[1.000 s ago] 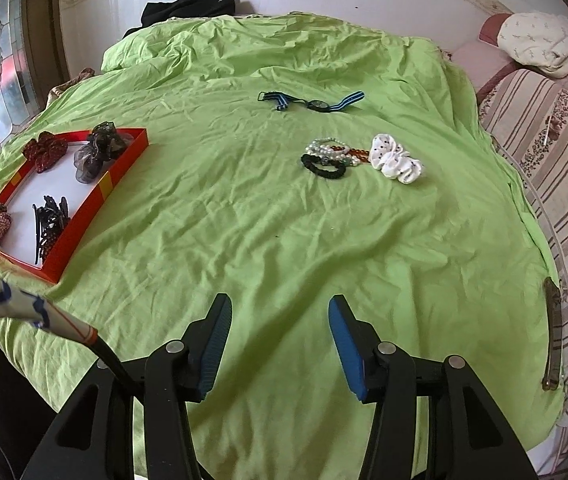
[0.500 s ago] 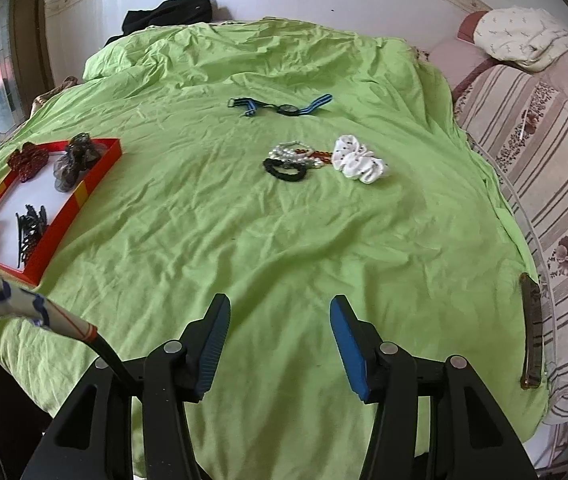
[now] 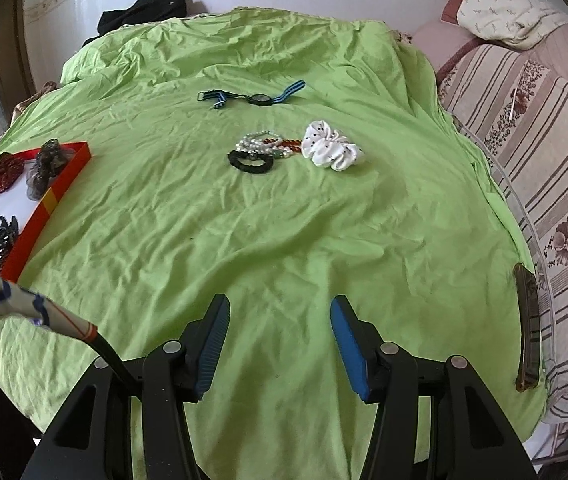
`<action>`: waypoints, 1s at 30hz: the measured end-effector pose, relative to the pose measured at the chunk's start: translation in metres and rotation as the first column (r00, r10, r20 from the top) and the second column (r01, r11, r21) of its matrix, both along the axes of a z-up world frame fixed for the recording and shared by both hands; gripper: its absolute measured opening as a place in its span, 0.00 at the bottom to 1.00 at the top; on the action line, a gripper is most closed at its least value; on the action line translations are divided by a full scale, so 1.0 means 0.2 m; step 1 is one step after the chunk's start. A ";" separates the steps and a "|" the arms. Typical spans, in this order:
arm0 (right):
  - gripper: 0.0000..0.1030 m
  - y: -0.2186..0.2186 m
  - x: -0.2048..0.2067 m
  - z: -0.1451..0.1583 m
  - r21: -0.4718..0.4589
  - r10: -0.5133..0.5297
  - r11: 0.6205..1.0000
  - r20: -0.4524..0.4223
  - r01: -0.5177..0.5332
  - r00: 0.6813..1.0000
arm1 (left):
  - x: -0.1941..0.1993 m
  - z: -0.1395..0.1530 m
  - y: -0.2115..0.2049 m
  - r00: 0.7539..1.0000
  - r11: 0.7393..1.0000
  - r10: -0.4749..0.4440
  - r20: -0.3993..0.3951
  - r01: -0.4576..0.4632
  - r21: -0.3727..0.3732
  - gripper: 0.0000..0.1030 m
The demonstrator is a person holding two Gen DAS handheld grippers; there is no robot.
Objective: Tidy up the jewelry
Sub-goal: 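Move both tools back toward the white scrunchie and black hair tie, then grasp the black hair tie with the left tool while the right tool grasps the white cherry-print scrunchie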
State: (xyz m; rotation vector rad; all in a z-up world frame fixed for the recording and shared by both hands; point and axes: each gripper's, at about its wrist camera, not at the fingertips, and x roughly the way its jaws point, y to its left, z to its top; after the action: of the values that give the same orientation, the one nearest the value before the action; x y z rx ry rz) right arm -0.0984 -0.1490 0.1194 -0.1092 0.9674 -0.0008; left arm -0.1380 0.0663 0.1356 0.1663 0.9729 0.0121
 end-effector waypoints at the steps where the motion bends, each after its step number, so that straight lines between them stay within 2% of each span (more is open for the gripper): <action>1: 0.55 -0.02 0.01 -0.01 0.001 -0.007 1.000 -0.002 0.007 1.000 | 0.01 0.00 -0.01 1.000 1.000 -0.004 -0.004 0.004 -0.002 0.59; 11: 0.55 -0.28 0.15 -0.06 0.052 -0.101 0.993 -0.041 0.103 0.994 | 0.29 -0.06 -0.17 0.993 0.988 -0.081 -0.086 0.068 -0.139 0.59; 16: 0.55 -0.45 0.28 -0.08 0.157 -0.151 0.975 -0.048 0.156 0.987 | 0.47 -0.09 -0.31 0.988 0.980 -0.129 -0.085 0.114 -0.163 0.59; 20: 0.55 -0.56 0.42 -0.09 0.285 -0.179 0.942 -0.021 0.178 0.984 | 0.67 -0.11 -0.43 0.982 0.964 -0.173 -0.069 0.155 -0.217 0.59; 24: 0.56 -0.65 0.59 -0.13 0.396 -0.194 0.901 0.001 0.178 0.981 | 0.91 -0.18 -0.54 0.971 0.935 -0.226 -0.082 0.193 -0.297 0.58; 28: 0.56 -0.72 0.77 -0.18 0.471 -0.218 0.859 -0.020 0.202 0.976 | 1.14 -0.30 -0.61 0.968 0.918 -0.218 -0.121 0.162 -0.362 0.57; 30: 0.56 -0.75 0.84 -0.22 0.507 -0.226 0.835 -0.037 0.213 0.973 | 1.22 -0.36 -0.63 0.965 0.911 -0.216 -0.147 0.145 -0.385 0.51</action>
State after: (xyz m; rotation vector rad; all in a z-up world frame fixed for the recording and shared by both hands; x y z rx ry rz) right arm 0.0695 -0.2999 0.0756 0.4935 0.9228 0.0421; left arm 0.1058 -0.0592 0.0645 -0.0953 1.1258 -0.3644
